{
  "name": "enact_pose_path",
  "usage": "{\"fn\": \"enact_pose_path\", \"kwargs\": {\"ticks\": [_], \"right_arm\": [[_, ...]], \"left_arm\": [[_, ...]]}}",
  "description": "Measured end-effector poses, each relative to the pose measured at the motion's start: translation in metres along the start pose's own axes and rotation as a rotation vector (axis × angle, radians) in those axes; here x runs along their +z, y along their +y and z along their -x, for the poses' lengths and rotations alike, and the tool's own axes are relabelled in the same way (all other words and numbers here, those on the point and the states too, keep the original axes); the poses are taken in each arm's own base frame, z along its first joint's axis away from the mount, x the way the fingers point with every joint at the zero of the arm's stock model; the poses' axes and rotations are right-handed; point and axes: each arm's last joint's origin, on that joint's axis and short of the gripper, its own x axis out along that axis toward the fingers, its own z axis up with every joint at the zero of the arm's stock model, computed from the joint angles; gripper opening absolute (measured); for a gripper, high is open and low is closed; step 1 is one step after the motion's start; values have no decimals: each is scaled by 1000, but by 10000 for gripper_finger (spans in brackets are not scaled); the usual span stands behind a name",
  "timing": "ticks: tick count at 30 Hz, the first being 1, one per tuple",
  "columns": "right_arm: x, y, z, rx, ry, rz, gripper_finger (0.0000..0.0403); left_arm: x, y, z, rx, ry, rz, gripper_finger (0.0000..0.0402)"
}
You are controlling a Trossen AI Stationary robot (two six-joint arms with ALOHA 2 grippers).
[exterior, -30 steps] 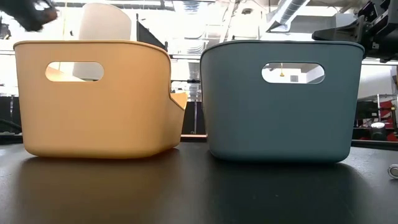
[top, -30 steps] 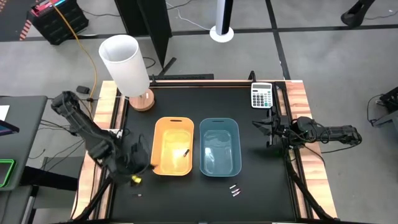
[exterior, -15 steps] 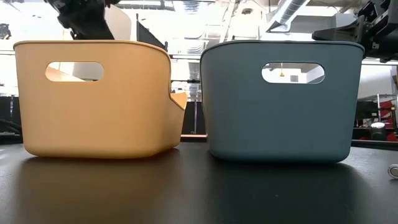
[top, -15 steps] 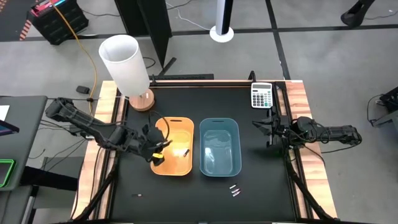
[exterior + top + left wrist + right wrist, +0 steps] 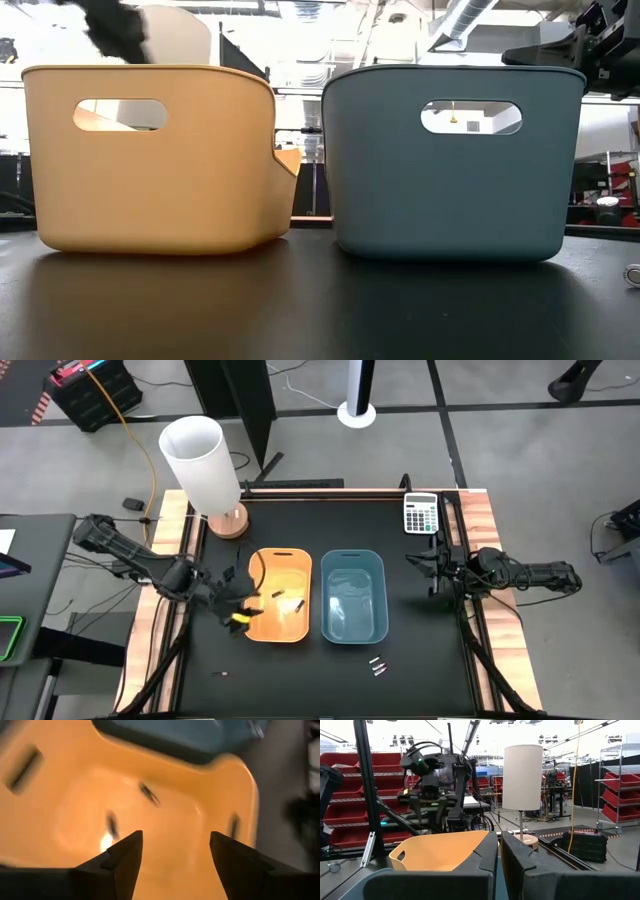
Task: Sort batteries
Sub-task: Put the black and into the yellow bin
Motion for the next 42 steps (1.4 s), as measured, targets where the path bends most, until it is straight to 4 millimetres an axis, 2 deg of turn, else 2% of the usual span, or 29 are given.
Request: {"fn": "enact_pose_path", "kwargs": {"ticks": [6, 12, 19, 28, 34, 42], "right_arm": [[-1, 0, 0, 0, 11, 5, 42], [-2, 0, 0, 0, 22, 7, 42], [-2, 0, 0, 0, 21, 7, 42], [-2, 0, 0, 0, 16, 1, 42], [-1, 0, 0, 0, 15, -2, 42], [-1, 0, 0, 0, 11, -7, 42]], "left_arm": [[-36, -15, 13, -66, 308, 144, 201], [-62, -40, 16, -86, 423, 215, 191], [-85, -75, -22, -71, 563, 170, 190], [-114, -107, -72, -15, 672, 181, 190], [-133, -116, -79, 54, 714, 210, 190], [-145, -113, -70, 149, 719, 203, 190]]}}
